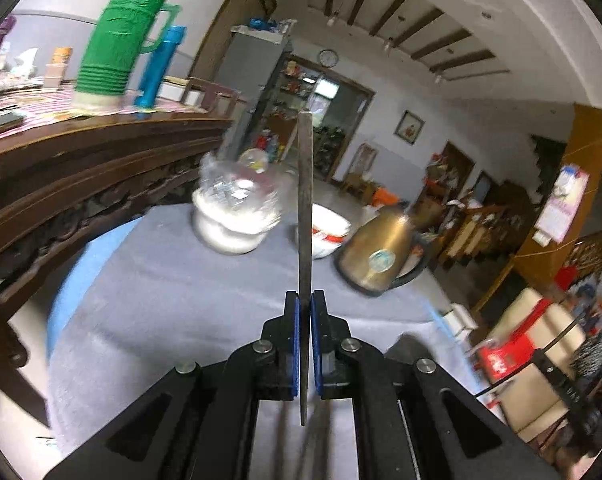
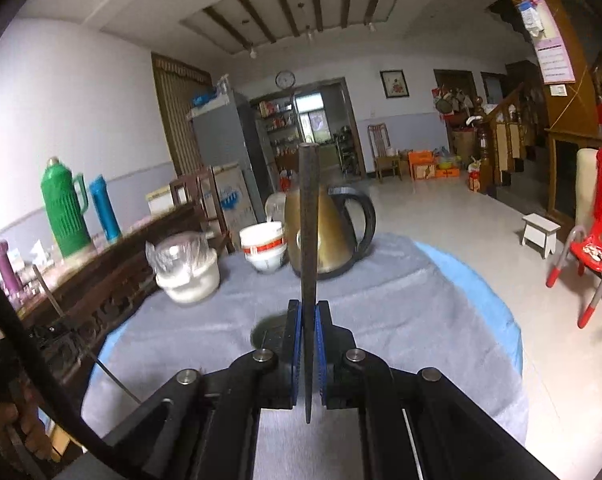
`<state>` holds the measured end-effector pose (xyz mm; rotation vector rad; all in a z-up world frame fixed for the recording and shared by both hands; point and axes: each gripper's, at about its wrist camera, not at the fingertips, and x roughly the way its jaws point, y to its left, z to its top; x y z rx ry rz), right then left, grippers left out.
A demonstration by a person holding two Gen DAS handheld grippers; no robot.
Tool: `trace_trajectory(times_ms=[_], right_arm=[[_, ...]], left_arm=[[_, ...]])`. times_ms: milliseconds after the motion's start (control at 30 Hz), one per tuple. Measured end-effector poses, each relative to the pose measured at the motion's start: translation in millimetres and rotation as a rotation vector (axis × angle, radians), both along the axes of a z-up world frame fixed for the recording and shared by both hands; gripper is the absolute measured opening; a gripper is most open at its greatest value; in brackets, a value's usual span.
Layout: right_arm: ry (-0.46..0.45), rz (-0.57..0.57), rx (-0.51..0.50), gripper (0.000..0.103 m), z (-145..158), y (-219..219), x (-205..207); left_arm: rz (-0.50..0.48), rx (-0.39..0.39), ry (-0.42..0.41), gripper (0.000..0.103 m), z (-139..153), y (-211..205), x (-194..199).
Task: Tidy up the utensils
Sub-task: 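Lower both chopsticks into the grey cup and open both grippers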
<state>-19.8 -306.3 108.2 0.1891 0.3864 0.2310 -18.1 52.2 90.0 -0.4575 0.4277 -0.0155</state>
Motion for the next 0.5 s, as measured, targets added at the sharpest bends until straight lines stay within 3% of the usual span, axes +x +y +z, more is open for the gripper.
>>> trace_trajectory(times_ms=[133, 267, 500], right_arm=[[-0.049, 0.011, 0.042, 0.007, 26.3, -7.1, 8.3], [-0.074, 0.032, 0.041, 0.007, 43.5, -2.4, 28.6], [0.011, 0.082, 0.019, 0.007, 29.2, 14.9, 85.8]], left_arm=[[-0.084, -0.054, -0.055, 0.005, 27.4, -23.6, 27.2], [-0.167, -0.049, -0.068, 0.005, 40.2, -58.4, 60.4], [-0.244, 0.001, -0.003, 0.005, 27.5, -115.8, 113.0]])
